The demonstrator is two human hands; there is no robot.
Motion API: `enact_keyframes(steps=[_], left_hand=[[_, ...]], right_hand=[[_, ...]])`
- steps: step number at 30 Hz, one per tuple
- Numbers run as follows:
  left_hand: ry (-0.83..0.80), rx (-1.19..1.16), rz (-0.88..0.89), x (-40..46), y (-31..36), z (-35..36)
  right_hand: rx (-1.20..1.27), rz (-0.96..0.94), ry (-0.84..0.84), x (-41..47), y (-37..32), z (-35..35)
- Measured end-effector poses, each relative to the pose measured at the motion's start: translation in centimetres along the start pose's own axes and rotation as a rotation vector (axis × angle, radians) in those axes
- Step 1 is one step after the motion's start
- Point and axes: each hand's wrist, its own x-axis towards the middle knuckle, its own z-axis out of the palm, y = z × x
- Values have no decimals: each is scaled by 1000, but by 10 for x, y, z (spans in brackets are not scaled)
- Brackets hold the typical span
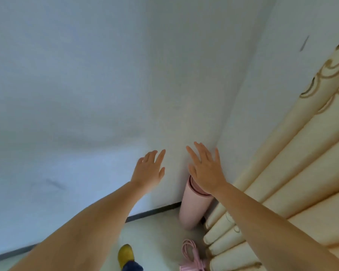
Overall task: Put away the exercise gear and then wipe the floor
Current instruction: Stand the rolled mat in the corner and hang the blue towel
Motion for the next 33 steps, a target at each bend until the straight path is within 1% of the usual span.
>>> enact_keyframes(steps=[4,7,11,16,20,22,27,30,33], left_hand=[[24,37,-159,-84,-29,-8],[69,62,-355,-148,-66,-18],[109,103,-623,-246,-113,-30],[161,121,-858,-401,-135,-35],[156,110,-1049,-548,-137,-31],[153,118,-1158,-630,-135,-33],[159,118,-1452,-826,-125,-44],[153,155,-1588,-917,-113,-48],[143,145,-1691,-982,-103,-48]], right_hand=[[-4,-180,-38,-13,-44,-4],[4,-303,-44,-16,-96,-13],[20,-491,-5,-33,-186,-26],[21,-735,5,-88,-314,-44],[48,-913,-5,-170,-422,-57],[43,-1007,-80,-223,-476,-57],[100,-1284,-111,-363,-607,-77],[113,-1444,-90,-434,-670,-93],[135,-1515,-110,-485,-721,-104]])
